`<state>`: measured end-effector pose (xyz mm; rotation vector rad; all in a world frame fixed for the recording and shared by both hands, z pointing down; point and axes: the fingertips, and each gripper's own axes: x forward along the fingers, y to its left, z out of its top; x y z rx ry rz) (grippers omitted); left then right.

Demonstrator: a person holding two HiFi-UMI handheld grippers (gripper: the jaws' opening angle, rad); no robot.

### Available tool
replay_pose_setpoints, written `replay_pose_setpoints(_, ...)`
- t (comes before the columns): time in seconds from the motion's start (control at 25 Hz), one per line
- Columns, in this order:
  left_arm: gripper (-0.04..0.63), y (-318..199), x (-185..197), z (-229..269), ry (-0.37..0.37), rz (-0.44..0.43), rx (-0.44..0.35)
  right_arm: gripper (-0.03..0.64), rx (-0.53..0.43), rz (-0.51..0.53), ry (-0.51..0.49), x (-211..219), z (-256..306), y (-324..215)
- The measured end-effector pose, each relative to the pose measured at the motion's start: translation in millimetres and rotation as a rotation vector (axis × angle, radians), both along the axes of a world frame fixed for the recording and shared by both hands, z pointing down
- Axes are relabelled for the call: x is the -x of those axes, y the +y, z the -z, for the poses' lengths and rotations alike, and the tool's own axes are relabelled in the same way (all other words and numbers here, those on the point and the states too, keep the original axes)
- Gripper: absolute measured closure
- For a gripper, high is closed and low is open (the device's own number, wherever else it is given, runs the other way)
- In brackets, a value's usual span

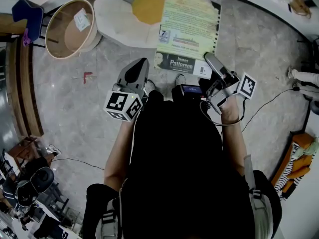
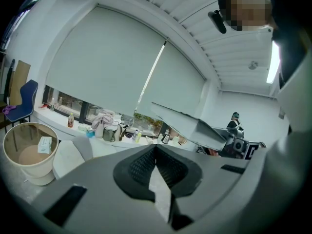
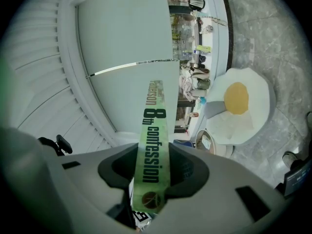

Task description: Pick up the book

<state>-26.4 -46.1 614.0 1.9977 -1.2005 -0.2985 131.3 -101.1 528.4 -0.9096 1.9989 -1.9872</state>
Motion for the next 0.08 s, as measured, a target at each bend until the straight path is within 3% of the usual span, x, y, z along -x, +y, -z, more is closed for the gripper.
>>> replay_pose_setpoints(0.08, 0.581, -1.3, -0.5, -1.1, 0.007, -0.004, -0.001, 0.449, -0.005, -0.001, 0.012, 0.2, -0.6, -0.7)
